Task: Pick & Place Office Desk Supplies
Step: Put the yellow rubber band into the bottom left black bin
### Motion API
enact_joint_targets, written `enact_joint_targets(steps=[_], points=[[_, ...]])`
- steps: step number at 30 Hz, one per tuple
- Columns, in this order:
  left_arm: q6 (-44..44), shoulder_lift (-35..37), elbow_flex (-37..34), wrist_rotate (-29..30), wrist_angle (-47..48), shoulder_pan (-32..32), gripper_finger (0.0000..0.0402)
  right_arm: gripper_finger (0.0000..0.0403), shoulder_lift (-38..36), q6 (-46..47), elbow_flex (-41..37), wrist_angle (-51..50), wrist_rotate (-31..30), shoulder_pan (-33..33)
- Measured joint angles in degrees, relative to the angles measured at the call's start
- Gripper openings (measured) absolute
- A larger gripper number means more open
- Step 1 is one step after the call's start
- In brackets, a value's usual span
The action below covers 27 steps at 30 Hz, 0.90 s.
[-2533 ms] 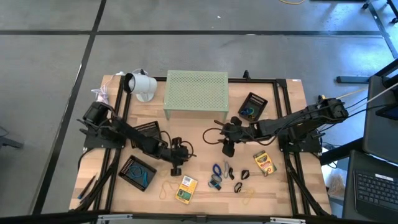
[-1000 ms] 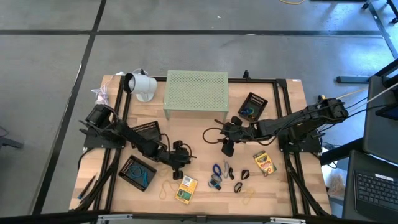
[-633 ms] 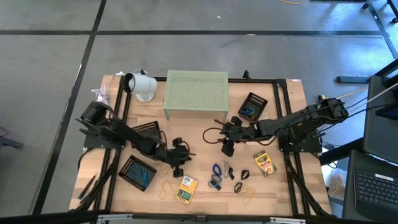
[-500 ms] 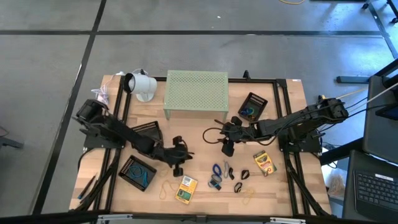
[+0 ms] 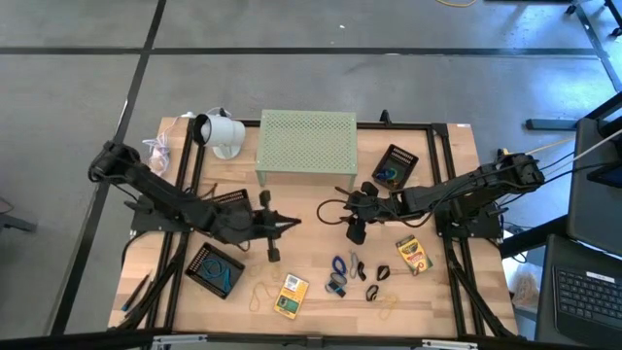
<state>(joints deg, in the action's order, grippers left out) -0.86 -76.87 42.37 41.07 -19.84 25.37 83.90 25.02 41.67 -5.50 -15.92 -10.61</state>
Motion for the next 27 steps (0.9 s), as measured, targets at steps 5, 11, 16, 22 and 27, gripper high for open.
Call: enact_joint_targets(steps=[5,11,16,22,27], points=[[-7.1,1.6,0.0,1.5,-5.7,1.1,0.0001,0.0176,0.0,0.0,0.0,0.2,-0.2,0.0],[-9.4,1.7,0.0,1.4,-8.2,2.9,0.0001,0.0176,0.0,0.0,0.0,0.2,-0.2,0.0],[-7.3,1.7,0.0,1.2,-8.5,5.0,0.0001,0.0176,0.0,0.0,0.0,0.2,-0.2,0.0],[2.7,1.7,0.0,-0.8,-5.5,9.7,0.0001,0.0176,0.0,0.0,0.0,0.2,-0.2,0.0],[17.3,2.3,0.0,-2.9,5.7,13.9,0.0001,0.0176,0.0,0.0,0.0,0.2,-0.1,0.0]])
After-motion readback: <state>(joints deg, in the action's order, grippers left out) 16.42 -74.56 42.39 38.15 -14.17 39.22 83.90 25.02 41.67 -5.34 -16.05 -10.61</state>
